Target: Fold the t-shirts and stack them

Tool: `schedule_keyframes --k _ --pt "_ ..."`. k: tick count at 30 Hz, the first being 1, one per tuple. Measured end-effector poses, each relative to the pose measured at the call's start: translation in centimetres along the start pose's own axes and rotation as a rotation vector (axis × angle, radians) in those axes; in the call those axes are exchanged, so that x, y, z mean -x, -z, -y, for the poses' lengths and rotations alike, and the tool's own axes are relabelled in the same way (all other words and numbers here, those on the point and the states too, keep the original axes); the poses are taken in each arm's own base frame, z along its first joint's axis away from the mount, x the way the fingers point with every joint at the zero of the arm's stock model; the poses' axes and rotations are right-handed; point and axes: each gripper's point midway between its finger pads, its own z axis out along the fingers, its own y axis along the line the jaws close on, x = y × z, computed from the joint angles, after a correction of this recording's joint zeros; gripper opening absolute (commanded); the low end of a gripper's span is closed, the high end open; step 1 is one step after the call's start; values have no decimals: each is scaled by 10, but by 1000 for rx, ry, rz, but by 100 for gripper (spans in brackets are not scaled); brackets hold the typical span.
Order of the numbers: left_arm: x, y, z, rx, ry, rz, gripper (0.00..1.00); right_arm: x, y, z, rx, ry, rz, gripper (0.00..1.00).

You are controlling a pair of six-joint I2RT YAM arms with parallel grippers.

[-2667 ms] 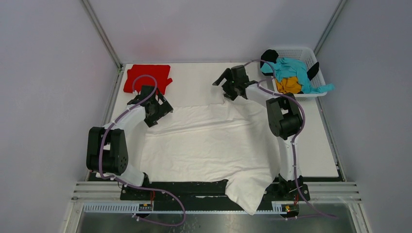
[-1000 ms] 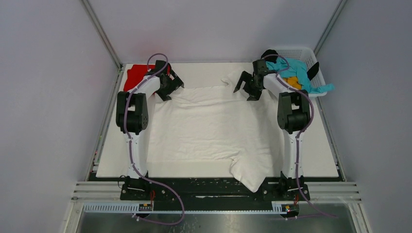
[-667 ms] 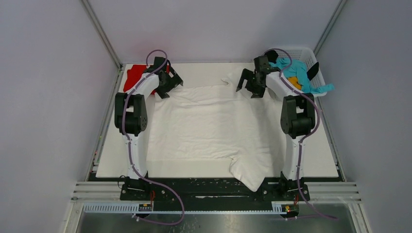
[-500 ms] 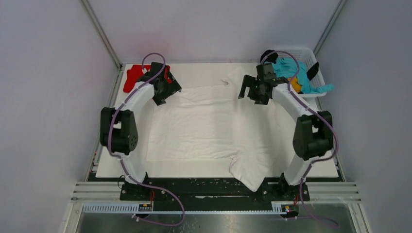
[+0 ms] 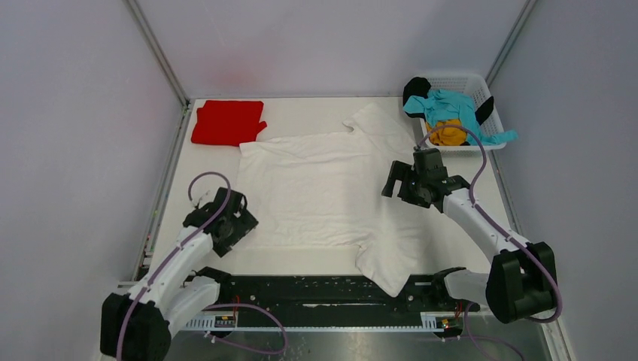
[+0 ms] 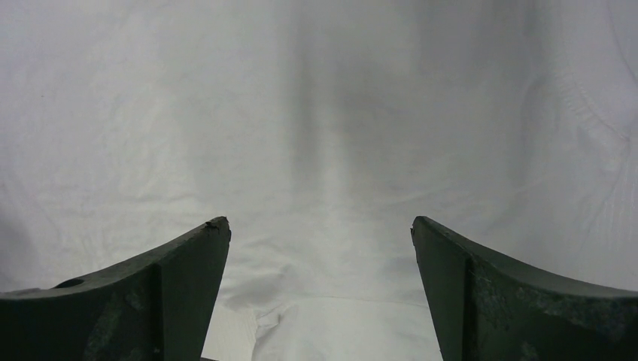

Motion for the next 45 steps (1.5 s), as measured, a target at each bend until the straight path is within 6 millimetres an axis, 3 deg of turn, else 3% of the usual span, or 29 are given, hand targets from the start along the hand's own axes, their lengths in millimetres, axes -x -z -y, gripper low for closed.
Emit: schedule_keyframes --k 4,11,17,22,26,34,35,36,37,45 --pt "-11 -2 -30 47 98 34 81 8 3 -5 23 2 38 100" --pt "-11 -8 -37 101 187 47 58 11 1 -7 30 3 47 99" --pt "-16 -15 -41 158 214 23 52 10 -1 -3 12 2 46 99" --pt "-20 -19 -47 184 228 20 38 9 -4 0 -7 1 39 100" --pt "-20 -23 -46 199 229 17 31 6 -5 2 -17 0 25 99" --pt "-17 -29 -39 225 217 3 27 5 -2 10 -49 -3 27 99" --pt "-16 -30 -37 224 216 4 22 5 -1 10 -52 -3 29 100" --pt "-15 -31 -36 220 215 5 7 5 0 11 -56 -2 31 100" --pt "-14 -32 -33 215 212 7 0 5 1 12 -58 -1 29 99" --pt "-6 -37 -19 196 194 13 0 -5 14 10 -34 26 20 93"
